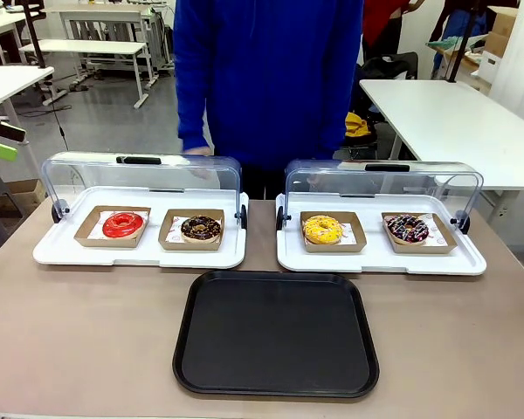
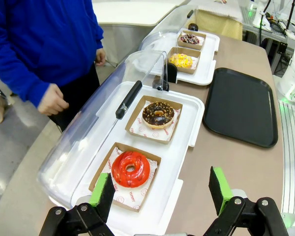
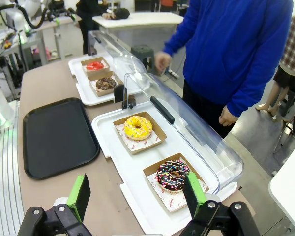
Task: Move the first donut from the left to the tray.
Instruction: Pick up the Paper togo box containing the Donut indicated by the person and place it on the Handle tray.
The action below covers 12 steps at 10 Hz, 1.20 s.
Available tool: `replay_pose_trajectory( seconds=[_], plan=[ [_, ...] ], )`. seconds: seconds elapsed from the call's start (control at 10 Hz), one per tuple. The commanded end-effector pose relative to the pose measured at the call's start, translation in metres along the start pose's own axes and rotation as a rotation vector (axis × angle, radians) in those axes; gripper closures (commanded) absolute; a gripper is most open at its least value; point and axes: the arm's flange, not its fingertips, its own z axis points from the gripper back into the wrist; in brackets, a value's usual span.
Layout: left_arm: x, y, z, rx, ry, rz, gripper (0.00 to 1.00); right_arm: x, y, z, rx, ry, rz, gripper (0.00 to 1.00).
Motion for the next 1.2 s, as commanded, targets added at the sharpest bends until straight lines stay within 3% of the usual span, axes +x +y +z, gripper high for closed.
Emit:
replay_pose_trajectory(
  seconds=[0.0,1.1],
  plan=[
    [-0.0001,0.0000,-0.0006,-0.006,-0.014,-0.006,0.00,0.0003,-0.0027,-0.0011,-0.002,-0.027,0.026,0.00],
    [-0.0001,0.0000,-0.0006,-0.006,-0.014,-0.006,0.00,0.0003,-0.0027,-0.0011,-0.002,-0.027,0.026,0.00]
  ],
)
